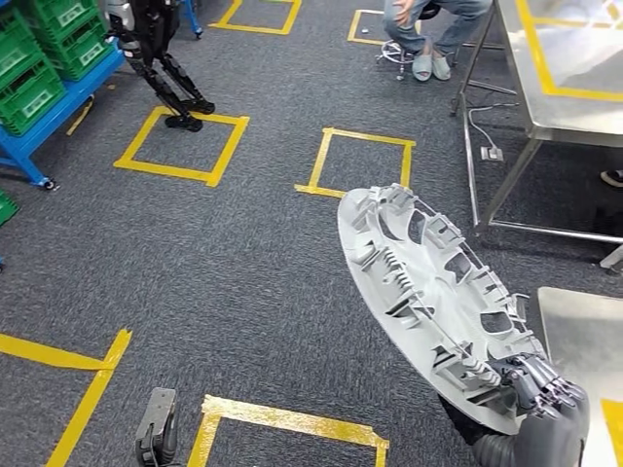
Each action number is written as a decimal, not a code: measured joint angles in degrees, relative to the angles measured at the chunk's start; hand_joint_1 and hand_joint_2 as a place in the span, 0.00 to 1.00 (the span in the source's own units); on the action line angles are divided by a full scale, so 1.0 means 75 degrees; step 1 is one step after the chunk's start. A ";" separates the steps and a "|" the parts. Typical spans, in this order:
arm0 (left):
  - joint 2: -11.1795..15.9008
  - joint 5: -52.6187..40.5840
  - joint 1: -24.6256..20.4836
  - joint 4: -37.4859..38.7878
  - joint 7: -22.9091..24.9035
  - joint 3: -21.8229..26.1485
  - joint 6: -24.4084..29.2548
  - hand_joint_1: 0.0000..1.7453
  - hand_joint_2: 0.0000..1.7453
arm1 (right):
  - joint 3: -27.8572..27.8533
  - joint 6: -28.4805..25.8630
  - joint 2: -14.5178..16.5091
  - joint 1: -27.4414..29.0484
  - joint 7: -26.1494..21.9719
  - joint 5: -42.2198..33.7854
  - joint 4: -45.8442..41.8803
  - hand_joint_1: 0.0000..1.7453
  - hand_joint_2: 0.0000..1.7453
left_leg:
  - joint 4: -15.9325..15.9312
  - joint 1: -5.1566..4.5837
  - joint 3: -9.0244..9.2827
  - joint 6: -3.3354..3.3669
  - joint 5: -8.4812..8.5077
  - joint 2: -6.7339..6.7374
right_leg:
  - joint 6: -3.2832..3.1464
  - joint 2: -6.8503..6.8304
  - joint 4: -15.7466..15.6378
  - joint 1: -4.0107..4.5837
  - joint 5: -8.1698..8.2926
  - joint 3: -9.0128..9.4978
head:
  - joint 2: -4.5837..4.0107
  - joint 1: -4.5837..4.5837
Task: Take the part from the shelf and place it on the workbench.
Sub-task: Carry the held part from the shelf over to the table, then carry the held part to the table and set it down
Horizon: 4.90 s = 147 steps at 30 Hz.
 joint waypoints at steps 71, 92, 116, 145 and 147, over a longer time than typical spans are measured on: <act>0.0020 -0.0078 -0.0007 -0.0014 -0.0041 0.0004 0.0069 0.00 0.00 | -0.0125 0.0000 0.0056 -0.0023 -0.0130 -0.0025 -0.0056 1.00 1.00 | 0.0949 -0.0054 -0.0329 -0.0128 -0.0637 -0.0175 | -0.0329 0.0358 -0.0136 0.0020 -0.0002 0.0042 | 0.0000 -0.0132; -0.0011 -0.0103 0.0004 -0.0020 -0.0047 0.0009 0.0082 0.00 0.00 | -0.0167 0.0000 0.0056 0.0045 -0.0123 -0.0016 -0.0072 1.00 1.00 | -0.0055 -0.0034 -0.0096 0.0111 0.0073 -0.0035 | 0.0051 0.0142 0.0622 -0.0049 -0.0202 -0.0354 | 0.0000 -0.0079; -0.0036 -0.0074 -0.0041 -0.0025 -0.0084 0.0017 0.0104 0.00 0.00 | -0.0302 -0.0001 0.0056 0.0070 -0.0223 -0.0055 -0.0200 1.00 1.00 | -0.0096 -0.0050 -0.0214 0.0241 0.0246 -0.0669 | -0.0108 0.0773 0.0913 0.0043 -0.0608 -0.0560 | 0.0000 -0.0120; -0.0076 -0.0261 -0.0015 -0.0025 -0.0061 0.0023 0.0085 0.00 0.00 | -0.0670 0.1449 -0.0680 -0.0301 0.0744 -0.0914 0.0474 1.00 1.00 | 0.0078 -0.0145 -0.0287 0.0016 0.0151 -0.0622 | -0.0276 0.0593 -0.0076 0.0047 -0.0132 0.0117 | 0.0000 -0.0159; -0.0080 -0.0304 -0.0024 -0.0025 -0.0061 0.0023 0.0069 0.00 0.00 | -0.0786 0.1807 -0.0763 -0.0431 0.0743 -0.1212 0.0593 1.00 1.00 | 0.0083 -0.0150 -0.0288 0.0041 0.0152 -0.0622 | -0.0248 0.0595 -0.0102 0.0041 -0.0114 0.0131 | 0.0000 -0.0159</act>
